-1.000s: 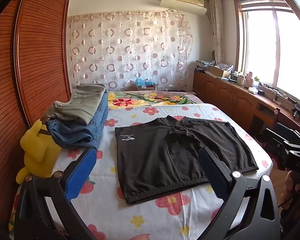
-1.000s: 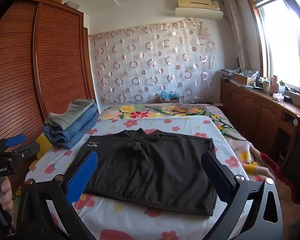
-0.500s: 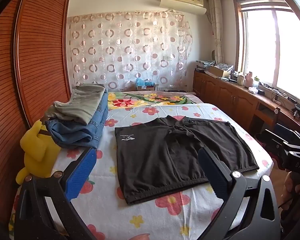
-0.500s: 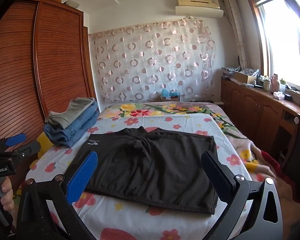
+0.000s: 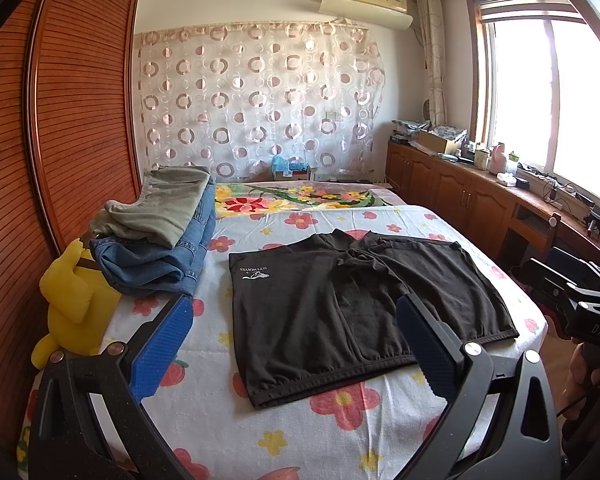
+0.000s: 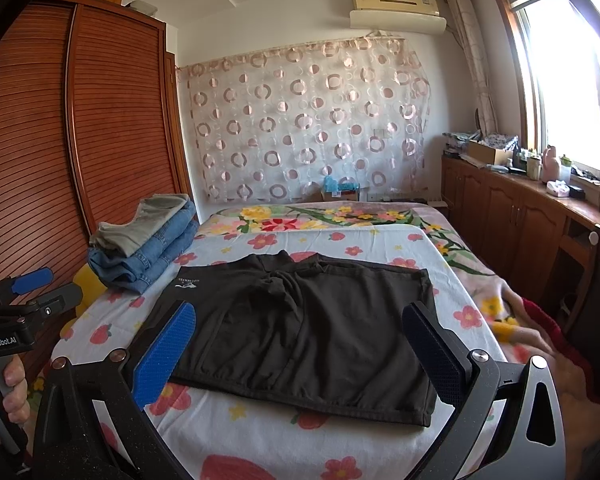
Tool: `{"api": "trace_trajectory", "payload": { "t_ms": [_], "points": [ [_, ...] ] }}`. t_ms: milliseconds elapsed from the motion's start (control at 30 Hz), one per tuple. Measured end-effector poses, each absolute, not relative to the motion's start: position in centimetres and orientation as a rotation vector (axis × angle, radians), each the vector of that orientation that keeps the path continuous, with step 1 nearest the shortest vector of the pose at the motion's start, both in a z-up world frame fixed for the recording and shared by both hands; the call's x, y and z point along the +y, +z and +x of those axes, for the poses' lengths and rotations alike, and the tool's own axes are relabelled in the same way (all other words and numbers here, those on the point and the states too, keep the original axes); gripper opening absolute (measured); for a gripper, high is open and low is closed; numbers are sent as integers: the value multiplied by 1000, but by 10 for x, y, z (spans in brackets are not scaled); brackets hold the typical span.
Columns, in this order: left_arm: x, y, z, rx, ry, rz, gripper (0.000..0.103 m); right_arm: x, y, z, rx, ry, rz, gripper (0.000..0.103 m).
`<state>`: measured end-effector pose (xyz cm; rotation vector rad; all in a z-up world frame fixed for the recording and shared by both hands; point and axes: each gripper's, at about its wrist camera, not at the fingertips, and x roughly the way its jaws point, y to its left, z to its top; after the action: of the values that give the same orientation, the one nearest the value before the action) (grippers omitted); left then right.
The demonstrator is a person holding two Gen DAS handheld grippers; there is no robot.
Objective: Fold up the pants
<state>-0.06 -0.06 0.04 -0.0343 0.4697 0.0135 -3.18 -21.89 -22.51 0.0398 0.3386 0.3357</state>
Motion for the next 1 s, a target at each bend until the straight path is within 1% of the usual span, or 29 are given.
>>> {"api": "trace_trajectory", "payload": {
  "t_ms": [1000],
  "points": [
    [-1,0,-1,463,14,-30,102,-216,-226,-33,340,334,44,103]
  ]
}}
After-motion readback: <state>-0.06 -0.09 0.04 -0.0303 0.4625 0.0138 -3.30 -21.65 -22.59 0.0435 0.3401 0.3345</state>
